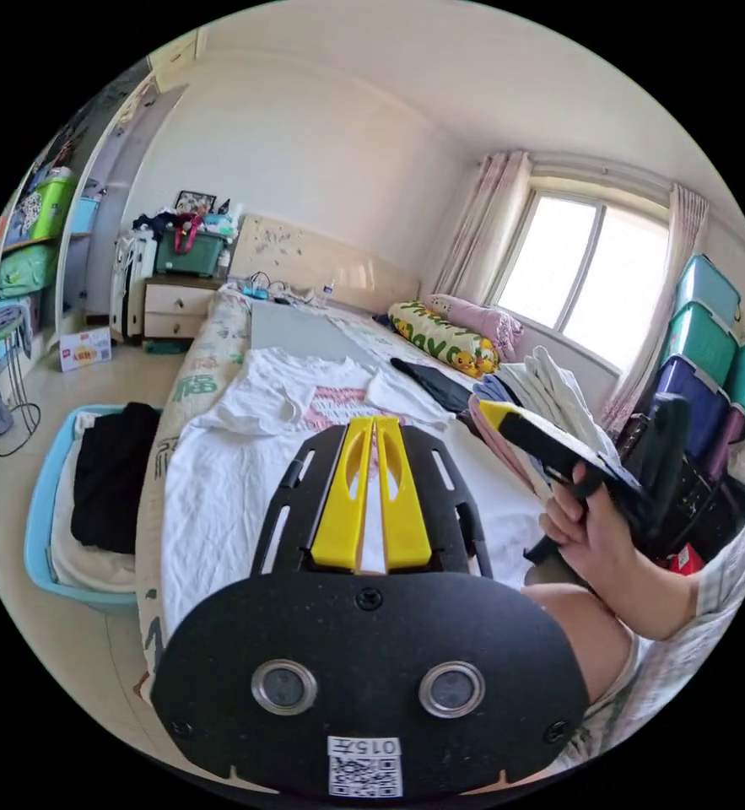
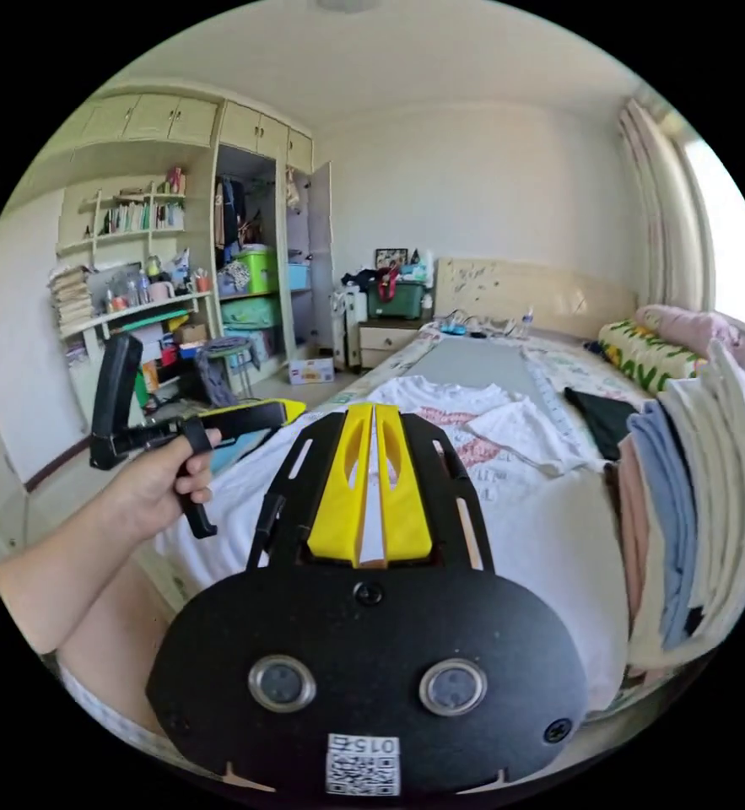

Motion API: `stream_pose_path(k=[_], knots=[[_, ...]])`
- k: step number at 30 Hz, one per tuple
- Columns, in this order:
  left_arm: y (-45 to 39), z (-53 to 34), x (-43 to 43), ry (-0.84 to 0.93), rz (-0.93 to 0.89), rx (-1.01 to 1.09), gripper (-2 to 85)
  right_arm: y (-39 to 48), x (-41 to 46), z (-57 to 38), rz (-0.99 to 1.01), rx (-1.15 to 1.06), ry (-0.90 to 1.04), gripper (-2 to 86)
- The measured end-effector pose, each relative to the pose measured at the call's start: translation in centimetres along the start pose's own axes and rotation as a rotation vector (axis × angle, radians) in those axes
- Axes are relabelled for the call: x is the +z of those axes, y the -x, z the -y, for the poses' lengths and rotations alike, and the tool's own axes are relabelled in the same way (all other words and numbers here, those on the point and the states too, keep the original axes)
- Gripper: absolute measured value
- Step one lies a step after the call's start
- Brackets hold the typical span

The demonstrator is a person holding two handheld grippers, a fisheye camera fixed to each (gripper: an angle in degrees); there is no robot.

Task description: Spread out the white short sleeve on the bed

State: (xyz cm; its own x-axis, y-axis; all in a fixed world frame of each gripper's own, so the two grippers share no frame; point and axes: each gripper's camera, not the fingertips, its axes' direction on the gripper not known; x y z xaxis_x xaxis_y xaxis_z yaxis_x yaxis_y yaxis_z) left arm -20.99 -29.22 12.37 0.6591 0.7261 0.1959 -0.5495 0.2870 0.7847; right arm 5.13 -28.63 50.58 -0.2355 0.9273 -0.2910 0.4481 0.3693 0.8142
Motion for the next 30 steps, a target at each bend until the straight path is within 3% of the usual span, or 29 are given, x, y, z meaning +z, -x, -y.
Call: stream_pose_path(k=[2, 8, 10, 14, 16, 23, 30], knots=[[-0.2, -1.1, -1.2, 0.004, 0.018, -0.01, -0.6, 3.7, -4.2, 0.9, -0.171, -0.217, 0.002, -0.9], [1.4, -2.1, -3.2, -0.043, -0.088, -0.108, -0.2, 5.5, -14.2, 0.1, -0.414, -0.636, -0.124, -1.0], [1.5, -2.2, -3.3, -0.049, -0.1, -0.106, 0.2, 3.1, -17.0, 0.6, -0.44, -0.614, -0.127, -1.0], [0.4, -2.3, -2.4, 0.043, -0.063, -0.057, 3.9, -5.6, -21.7, 3.5, -0.483, -0.301, -0.068, -1.0], [-0.5, -2.3, -2.5, 0.061, -0.086, -0.038, 6.1, -7.4, -21.8, 3.8, -0.494, -0.257, -0.029, -1.0], [-1.4, -1.6, -4.4, -0.035, -0.129, 0.027, 7.7, -8.2, -15.1, 1.0, -0.435, -0.482, 0.181, -0.9], [0.8, -0.8, -4.8, -0.102, -0.14, -0.045, 8.5, -13.6, -13.6, 2.9, -0.272, -0.346, 0.146, 4.8]])
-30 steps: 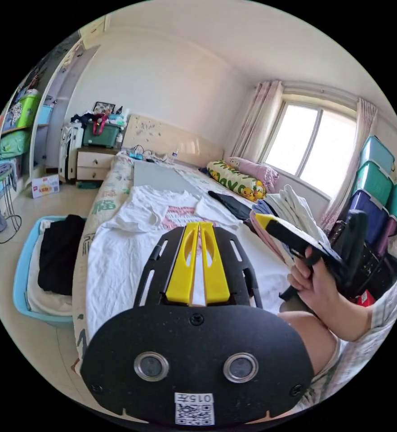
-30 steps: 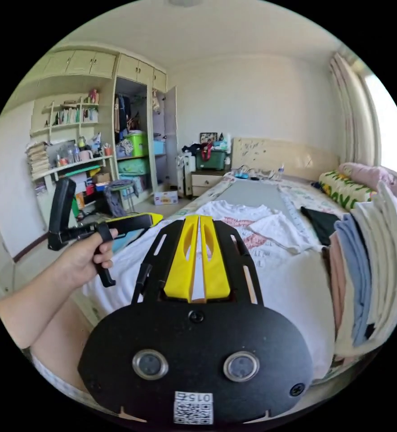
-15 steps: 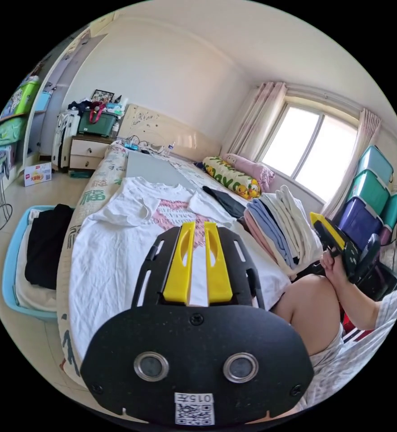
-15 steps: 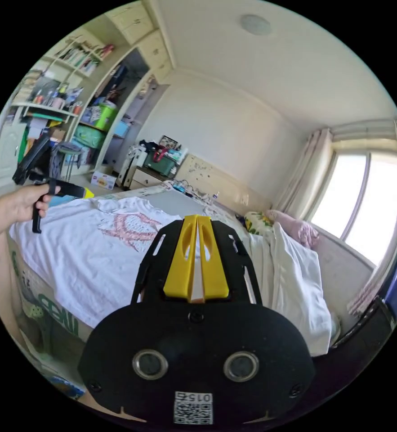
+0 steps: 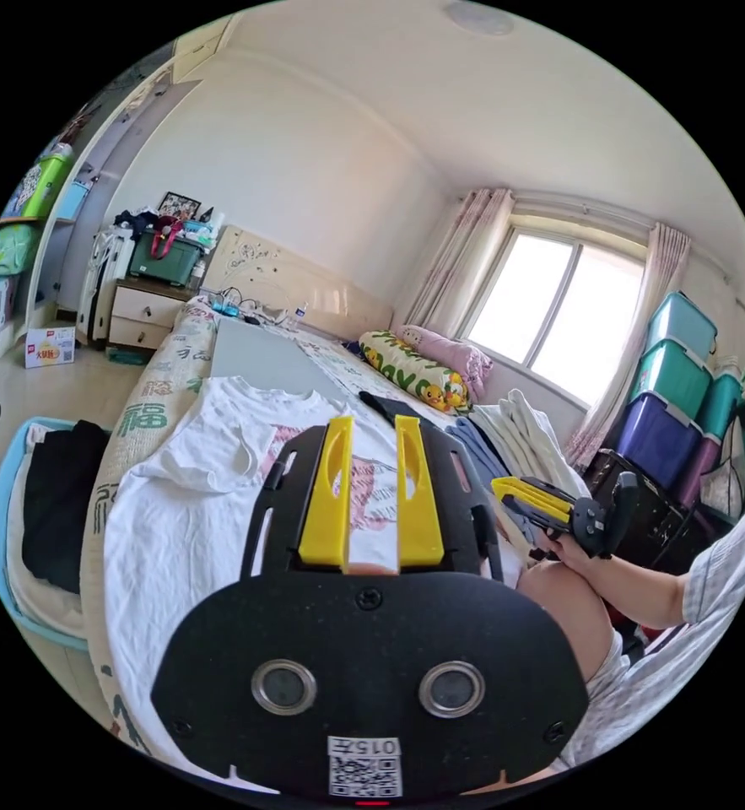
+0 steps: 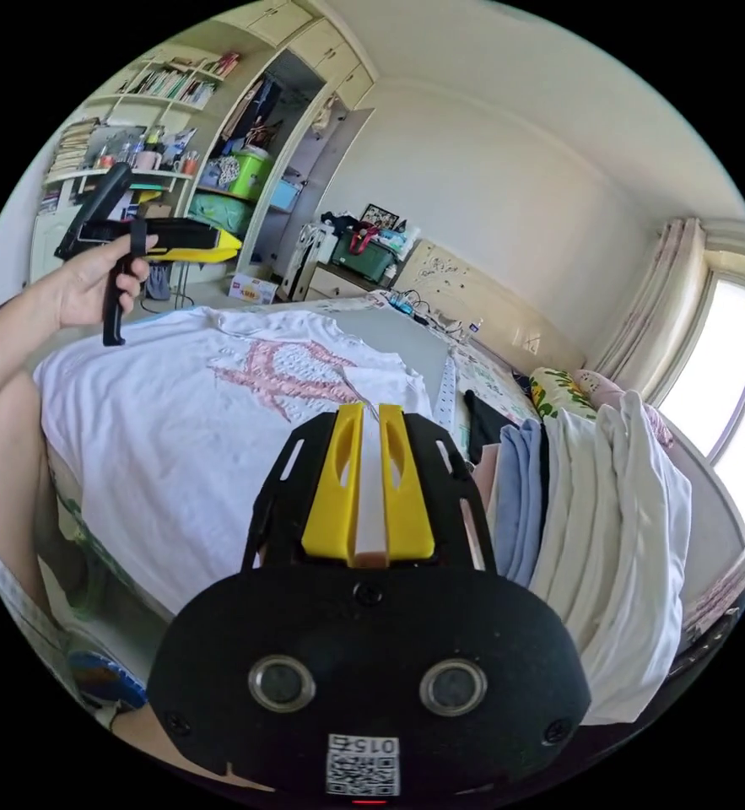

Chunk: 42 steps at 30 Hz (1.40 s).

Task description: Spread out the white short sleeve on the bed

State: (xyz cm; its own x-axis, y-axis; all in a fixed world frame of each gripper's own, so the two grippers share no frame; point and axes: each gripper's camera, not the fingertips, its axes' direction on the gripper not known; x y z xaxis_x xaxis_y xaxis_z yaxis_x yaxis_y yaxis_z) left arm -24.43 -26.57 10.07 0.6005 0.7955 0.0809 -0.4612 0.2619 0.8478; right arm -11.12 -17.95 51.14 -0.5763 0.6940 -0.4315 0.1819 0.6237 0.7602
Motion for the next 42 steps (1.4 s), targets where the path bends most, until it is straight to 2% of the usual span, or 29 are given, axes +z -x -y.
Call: stream_pose_path(k=[4, 9, 11, 15, 18, 23, 30, 36, 42], knots=[[0.3, -0.2, 1.7, -0.019, -0.014, -0.004, 11.3, -1.3, 1.3, -1.0, 0.038, -0.031, 0.015, 10.0], [-1.0, -1.5, 2.4, -0.088, 0.023, -0.019, 21.9, -5.2, -2.1, -4.1, 0.126, 0.144, -0.128, 17.5], [-3.2, -2.4, 1.9, -0.17, 0.066, 0.052, 26.9, -5.7, -4.0, -6.1, 0.079, 0.141, -0.172, 22.7], [-6.7, -3.1, 1.2, -0.155, 0.098, 0.207, 30.9, -6.0, -7.2, -9.4, 0.0, 0.109, -0.257, 27.4], [-8.7, -3.4, -0.3, -0.17, 0.084, 0.273, 32.4, -8.4, -8.7, -12.3, 0.016, 0.207, -0.302, 29.6], [-10.1, -3.0, -3.4, -0.223, 0.098, 0.309, 33.2, -13.4, -8.5, -17.2, 0.072, 0.463, -0.347, 30.5], [-8.7, -3.8, -4.1, -0.229, 0.107, 0.253, 32.1, -12.0, -7.2, -20.0, 0.05, 0.452, -0.326, 30.5], [-7.4, -3.6, -3.5, -0.216, 0.095, 0.229, 32.0, -11.9, -5.6, -22.8, 0.052, 0.581, -0.35, 29.5], [-4.7, -2.3, -0.7, -0.187, 0.068, 0.135, 28.3, -8.6, -1.8, -22.9, 0.072, 0.649, -0.328, 23.6]])
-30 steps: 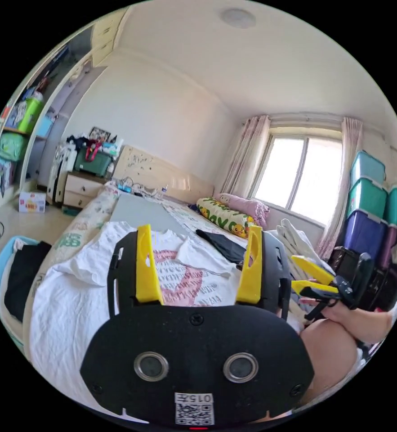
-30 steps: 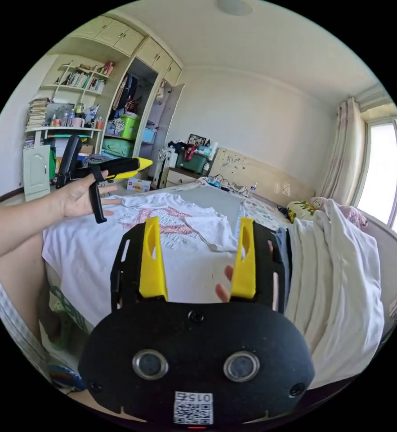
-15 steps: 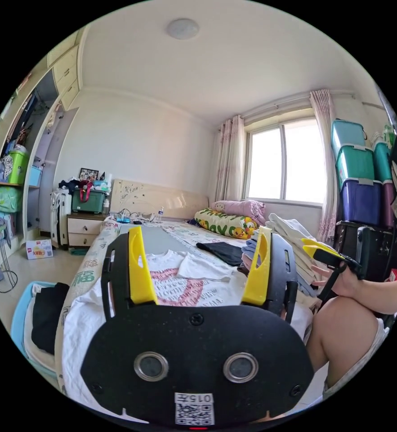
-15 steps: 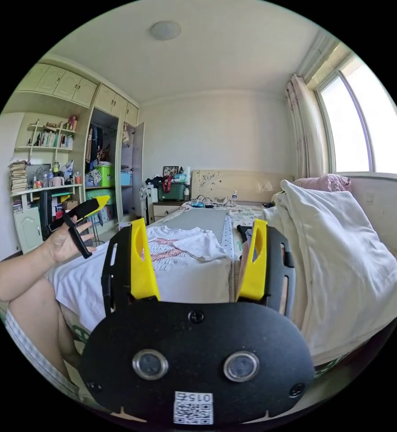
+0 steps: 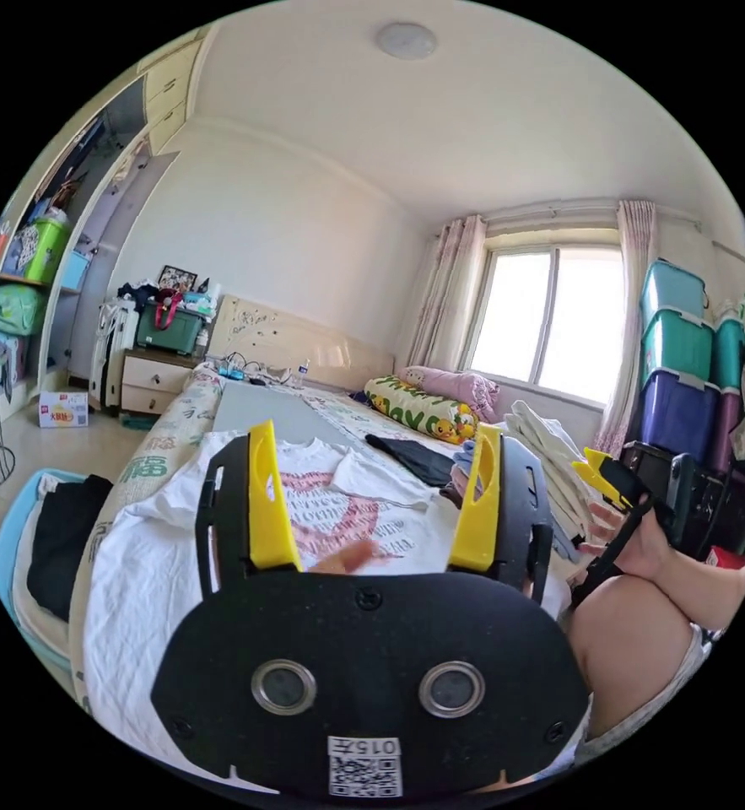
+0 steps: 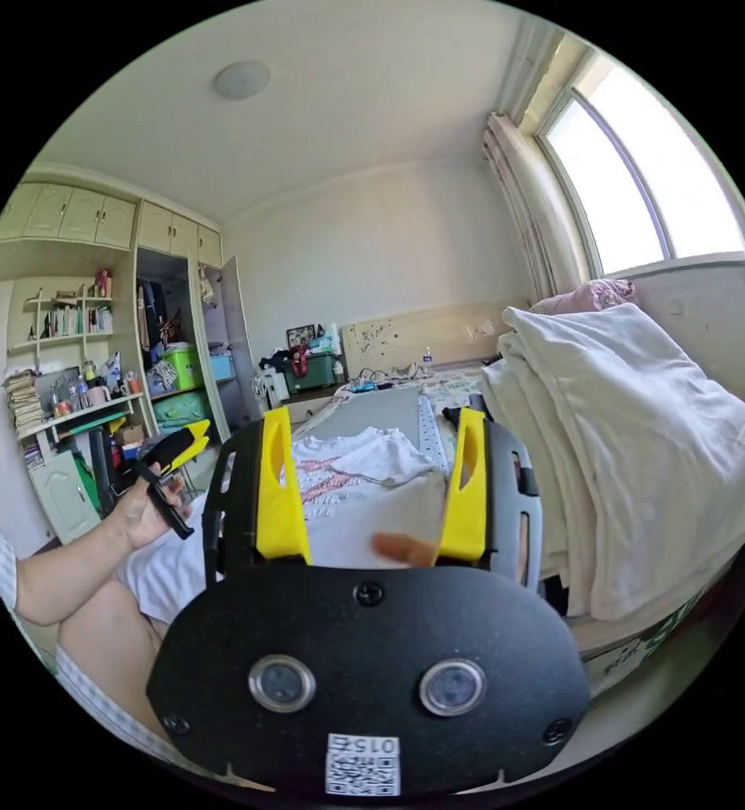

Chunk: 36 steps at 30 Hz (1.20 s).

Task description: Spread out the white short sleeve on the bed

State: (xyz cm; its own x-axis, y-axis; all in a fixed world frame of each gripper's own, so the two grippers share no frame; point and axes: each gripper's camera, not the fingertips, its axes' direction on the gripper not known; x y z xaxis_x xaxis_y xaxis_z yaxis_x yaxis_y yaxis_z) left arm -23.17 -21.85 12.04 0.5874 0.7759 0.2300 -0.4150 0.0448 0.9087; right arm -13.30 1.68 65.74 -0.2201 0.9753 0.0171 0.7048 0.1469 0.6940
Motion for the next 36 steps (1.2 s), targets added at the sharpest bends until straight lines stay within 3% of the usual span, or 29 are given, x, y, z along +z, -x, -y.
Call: stream_pose_path(k=[2, 6, 8, 11, 17, 23, 29, 33, 36], knots=[[1.2, 0.5, 1.7, 0.097, -0.036, -0.027, 21.1, 2.6, 2.9, -0.9, 0.002, -0.079, 0.089, 15.9], [3.8, 2.5, 2.7, 0.23, -0.037, -0.063, 9.9, 5.9, 10.5, -1.3, 0.086, -0.155, 0.249, 8.6], [6.3, 3.9, 3.0, 0.337, 0.083, -0.109, 5.3, 8.7, 17.6, -0.6, 0.137, -0.181, 0.369, 2.5], [9.0, 5.9, 4.7, 0.488, 0.226, -0.133, 4.8, 14.4, 27.2, 1.2, 0.231, -0.284, 0.43, 0.7], [12.9, 8.7, 10.7, 0.625, 0.323, -0.112, 7.5, 28.3, 47.5, 1.0, 0.389, -0.312, 0.594, 5.0], [17.9, 7.1, 15.4, 0.618, 0.217, -0.284, 9.8, 41.5, 63.6, -6.5, 0.218, -0.468, 0.777, 13.1], [18.1, 6.7, 20.5, 0.746, 0.255, -0.151, 8.0, 47.0, 72.4, -12.9, 0.184, -0.515, 0.935, 10.4], [18.6, 5.9, 21.9, 0.795, 0.176, -0.146, 2.2, 46.8, 72.9, -15.1, 0.176, -0.534, 0.96, 6.2], [18.1, 6.3, 21.8, 0.78, 0.135, -0.147, 0.0, 44.7, 70.7, -15.7, 0.207, -0.428, 0.908, 1.0]])
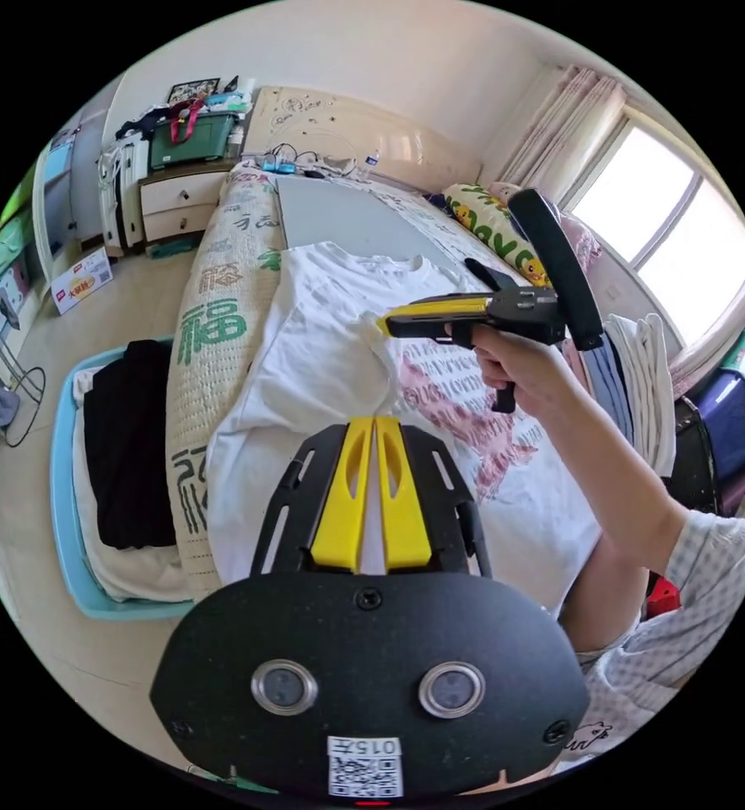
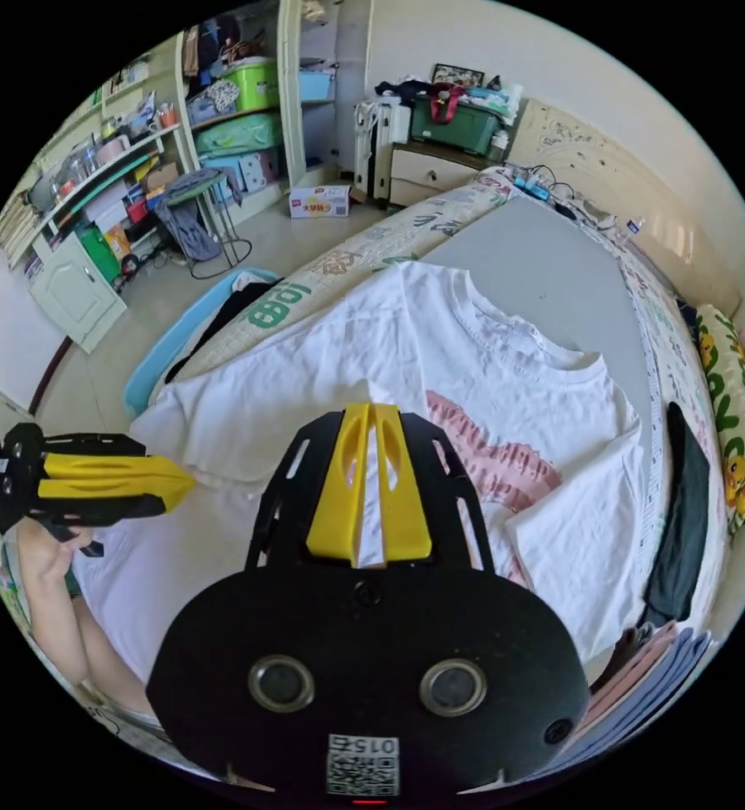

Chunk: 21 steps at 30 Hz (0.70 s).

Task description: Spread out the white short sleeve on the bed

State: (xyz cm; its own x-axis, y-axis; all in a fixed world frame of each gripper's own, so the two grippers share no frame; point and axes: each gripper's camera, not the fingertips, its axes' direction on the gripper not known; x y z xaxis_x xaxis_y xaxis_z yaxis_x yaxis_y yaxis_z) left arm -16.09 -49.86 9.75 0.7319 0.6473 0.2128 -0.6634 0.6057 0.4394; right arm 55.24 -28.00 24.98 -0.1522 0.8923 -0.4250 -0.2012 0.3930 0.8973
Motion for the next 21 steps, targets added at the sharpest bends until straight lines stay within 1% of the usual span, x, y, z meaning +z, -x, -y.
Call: stream_pose_path(k=[3, 6, 7, 8, 9, 11, 13, 15, 17, 21], knots=[[-0.7, -0.7, 0.0, -0.007, 0.01, 0.032, -0.4, -0.9, -1.2, -4.0, 0.045, 0.079, -0.067, -0.2], [-1.7, -1.9, 0.5, 0.075, 0.043, 0.125, -0.3, -1.2, -1.4, -8.2, 0.067, 0.096, -0.096, -0.1], [-1.7, -2.1, 0.0, 0.059, 0.096, 0.124, 0.1, -1.6, -1.3, -9.6, 0.061, 0.128, -0.116, 0.2], [-1.3, -2.2, -0.8, -0.002, 0.124, 0.099, 0.7, -1.9, -1.6, -10.2, 0.087, 0.147, -0.125, 0.8], [-1.0, -2.3, -1.2, -0.036, 0.118, 0.084, 1.1, -2.0, -1.9, -10.3, 0.092, 0.147, -0.131, 1.3], [0.5, -2.4, -1.6, -0.108, 0.013, 0.022, 6.4, -1.6, -3.5, -10.9, 0.088, 0.148, -0.207, 3.6], [1.0, -2.3, -1.3, -0.107, -0.009, 0.008, 8.1, -0.2, -3.4, -11.8, 0.078, 0.123, -0.258, 5.6], [0.9, -2.2, -0.8, -0.106, 0.046, 0.016, 8.7, 1.1, -1.7, -12.0, 0.063, 0.11, -0.228, 7.8], [1.1, -2.0, 0.1, -0.103, 0.095, -0.001, 9.3, 2.2, 0.1, -11.5, 0.066, 0.116, -0.147, 10.1], [1.2, -1.6, 1.4, -0.088, 0.051, -0.004, 8.3, 3.1, 1.2, -11.9, 0.095, 0.129, -0.094, 7.4]])
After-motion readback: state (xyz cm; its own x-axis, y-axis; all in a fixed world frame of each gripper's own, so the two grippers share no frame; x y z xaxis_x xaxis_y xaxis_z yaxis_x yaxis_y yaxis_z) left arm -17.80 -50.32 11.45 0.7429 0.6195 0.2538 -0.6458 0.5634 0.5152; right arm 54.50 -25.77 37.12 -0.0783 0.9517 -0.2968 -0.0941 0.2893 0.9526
